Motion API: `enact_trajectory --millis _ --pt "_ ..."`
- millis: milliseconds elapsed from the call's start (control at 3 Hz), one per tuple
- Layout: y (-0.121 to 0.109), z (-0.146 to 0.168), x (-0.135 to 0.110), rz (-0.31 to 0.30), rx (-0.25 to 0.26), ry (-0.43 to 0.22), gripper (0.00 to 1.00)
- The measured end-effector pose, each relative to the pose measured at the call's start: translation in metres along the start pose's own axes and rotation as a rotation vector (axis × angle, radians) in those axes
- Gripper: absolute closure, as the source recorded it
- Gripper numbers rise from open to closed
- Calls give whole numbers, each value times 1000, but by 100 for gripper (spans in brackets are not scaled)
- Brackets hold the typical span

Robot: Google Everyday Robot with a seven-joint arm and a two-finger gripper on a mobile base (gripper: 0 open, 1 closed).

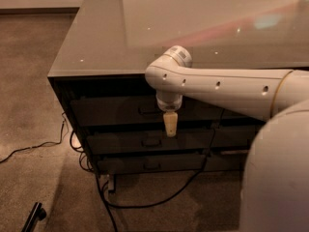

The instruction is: Open top drawer

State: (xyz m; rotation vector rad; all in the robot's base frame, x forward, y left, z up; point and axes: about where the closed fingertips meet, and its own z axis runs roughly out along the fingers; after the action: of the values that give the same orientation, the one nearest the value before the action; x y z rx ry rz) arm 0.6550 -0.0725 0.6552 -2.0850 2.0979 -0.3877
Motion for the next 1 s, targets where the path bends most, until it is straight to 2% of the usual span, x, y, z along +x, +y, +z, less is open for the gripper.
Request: enact_trajectory --millis 333,667,1000 --pt "-8 11 0 -8 -3 25 0" --pt "-4 23 -2 -29 -27 55 19" --pt "13 19 -2 -65 -41 78 42"
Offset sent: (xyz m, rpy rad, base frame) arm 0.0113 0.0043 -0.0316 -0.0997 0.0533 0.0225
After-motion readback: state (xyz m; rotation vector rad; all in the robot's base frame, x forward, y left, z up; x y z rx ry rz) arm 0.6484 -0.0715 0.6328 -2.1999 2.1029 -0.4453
